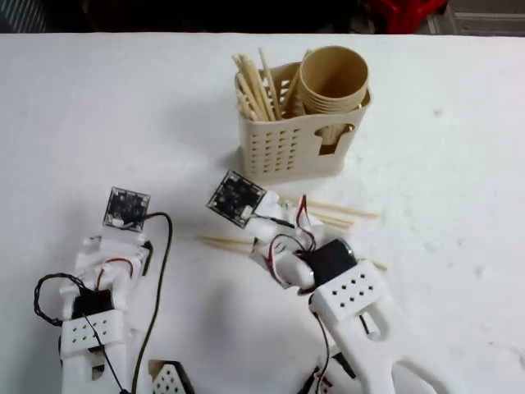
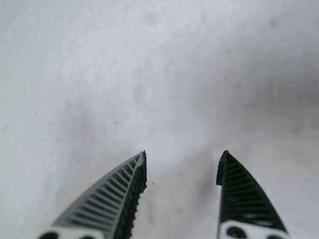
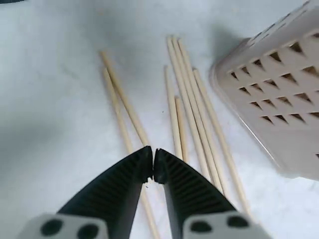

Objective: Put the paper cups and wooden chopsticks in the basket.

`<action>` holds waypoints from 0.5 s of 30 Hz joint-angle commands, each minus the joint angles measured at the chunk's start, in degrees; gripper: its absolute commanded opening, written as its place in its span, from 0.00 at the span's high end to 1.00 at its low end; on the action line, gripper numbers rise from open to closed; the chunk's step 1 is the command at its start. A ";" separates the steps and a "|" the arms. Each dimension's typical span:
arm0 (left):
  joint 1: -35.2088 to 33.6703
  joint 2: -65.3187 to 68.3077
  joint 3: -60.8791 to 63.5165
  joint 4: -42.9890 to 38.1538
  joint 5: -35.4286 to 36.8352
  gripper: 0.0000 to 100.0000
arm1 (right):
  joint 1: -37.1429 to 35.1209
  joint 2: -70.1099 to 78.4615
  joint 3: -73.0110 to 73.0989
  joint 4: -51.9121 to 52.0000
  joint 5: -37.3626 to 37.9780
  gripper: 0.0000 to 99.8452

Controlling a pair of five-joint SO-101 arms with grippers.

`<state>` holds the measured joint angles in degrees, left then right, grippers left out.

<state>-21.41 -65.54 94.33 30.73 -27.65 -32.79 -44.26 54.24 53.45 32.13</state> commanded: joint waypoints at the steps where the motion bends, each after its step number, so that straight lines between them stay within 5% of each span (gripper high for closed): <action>1: -0.22 -0.66 -0.26 -1.23 0.26 0.77 | -0.13 3.91 -0.88 -1.63 4.84 0.93; 6: -0.22 -0.66 -0.26 -1.23 0.26 0.77 | -0.13 20.35 -1.23 -8.75 10.81 0.82; 15: -0.22 -0.66 -0.26 -1.23 0.26 0.77 | 0.31 41.80 -11.87 -13.67 11.25 0.82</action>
<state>-21.41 -65.54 94.33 30.73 -27.65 -32.79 -7.43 47.82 40.97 42.42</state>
